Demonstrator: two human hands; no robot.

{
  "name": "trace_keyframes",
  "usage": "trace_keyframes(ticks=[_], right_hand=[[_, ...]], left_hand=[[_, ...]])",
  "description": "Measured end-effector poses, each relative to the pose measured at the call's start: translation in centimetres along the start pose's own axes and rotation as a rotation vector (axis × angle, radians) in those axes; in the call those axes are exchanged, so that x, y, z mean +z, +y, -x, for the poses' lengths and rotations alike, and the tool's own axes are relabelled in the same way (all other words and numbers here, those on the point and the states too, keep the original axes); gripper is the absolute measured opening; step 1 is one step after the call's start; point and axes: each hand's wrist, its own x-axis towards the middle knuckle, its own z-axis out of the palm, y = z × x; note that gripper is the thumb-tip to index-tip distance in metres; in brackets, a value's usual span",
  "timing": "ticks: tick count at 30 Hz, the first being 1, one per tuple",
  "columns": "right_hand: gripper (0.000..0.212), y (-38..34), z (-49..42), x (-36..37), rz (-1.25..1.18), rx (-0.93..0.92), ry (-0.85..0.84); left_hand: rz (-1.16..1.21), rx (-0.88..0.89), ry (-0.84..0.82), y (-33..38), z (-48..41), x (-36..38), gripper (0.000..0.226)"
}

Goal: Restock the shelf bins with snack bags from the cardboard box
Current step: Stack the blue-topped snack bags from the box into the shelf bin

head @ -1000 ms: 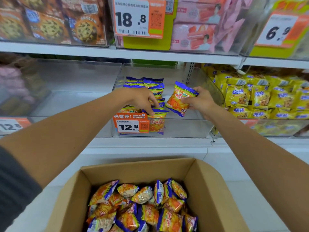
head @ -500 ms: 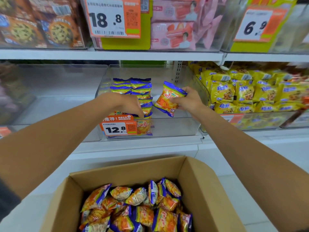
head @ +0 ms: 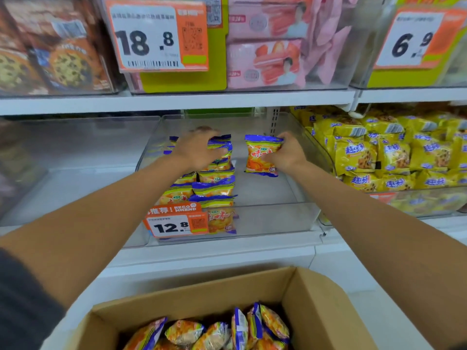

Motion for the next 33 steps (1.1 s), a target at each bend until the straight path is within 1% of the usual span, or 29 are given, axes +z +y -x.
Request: trace_keyframes(ticks=[2,4,5,8,11,13,16,18,21,23,25,27,28,30,31,33], right_hand=[[0.063,-0.1,-2.0,1.3,0.003,0.027,-0.001],[0.063,0.1,-3.8,2.8,0.026,0.053,-0.016],[0.063,0.3,-4.6,3.6,0.048,0.055,-0.03],[0.062,1.1,-6.7,5.2,0.121,0.043,-0.024],[0.062,1.8,-8.0,5.8,0.152,0.052,0.006],[0.059,2.1,-8.3,6.0,0.174,0.055,0.015],[0.053,2.1,-8.4,6.6,0.168,-0.009,0.018],[0.053,2.2,-8.5,7.0,0.088,-0.028,0.021],[0.059,2.3,-8.0,7.1,-0.052,0.032,0.048],[0.053,2.4,-7.7,6.8,-0.07,0.049,0.0],[0.044,2.6,-7.5,6.1,-0.146,0.067,-0.075],[0.043,2.9,-7.1,5.5,-0.206,0.083,-0.136],[0.046,3.0,-7.0,5.3,-0.186,0.087,-0.131],[0.053,2.5,-6.0,4.6,-0.072,0.073,-0.091],[0.054,2.0,-5.1,4.2,-0.004,0.037,-0.071],[0.049,0.6,-3.1,3.7,0.045,-0.077,-0.073]], left_hand=[[-0.107,0.002,-0.082,-0.6,-1.4,1.1,0.064],[-0.227,0.007,-0.209,-1.9,-1.9,2.6,0.067],[-0.238,-0.004,-0.264,-2.4,-1.9,3.2,0.069],[-0.232,-0.019,-0.316,-3.1,-1.9,3.9,0.075],[-0.263,-0.02,-0.342,-2.9,-2.1,3.7,0.073],[-0.278,-0.017,-0.349,-2.8,-2.0,3.7,0.071],[-0.263,-0.013,-0.349,-2.7,-1.7,3.6,0.069],[-0.253,-0.012,-0.343,-2.6,-1.6,3.6,0.068],[-0.24,-0.019,-0.328,-2.8,-1.7,3.8,0.067],[-0.231,-0.022,-0.319,-2.9,-1.8,3.9,0.068],[-0.218,-0.028,-0.314,-3.0,-1.9,4.0,0.068],[-0.199,-0.034,-0.304,-3.1,-1.9,4.1,0.068],[-0.182,-0.035,-0.298,-3.1,-1.9,4.2,0.068],[-0.13,-0.041,-0.293,-2.8,-1.9,3.8,0.068],[-0.091,-0.045,-0.281,-2.6,-1.8,3.3,0.069],[-0.047,-0.042,-0.22,-2.2,-1.4,2.2,0.069]])
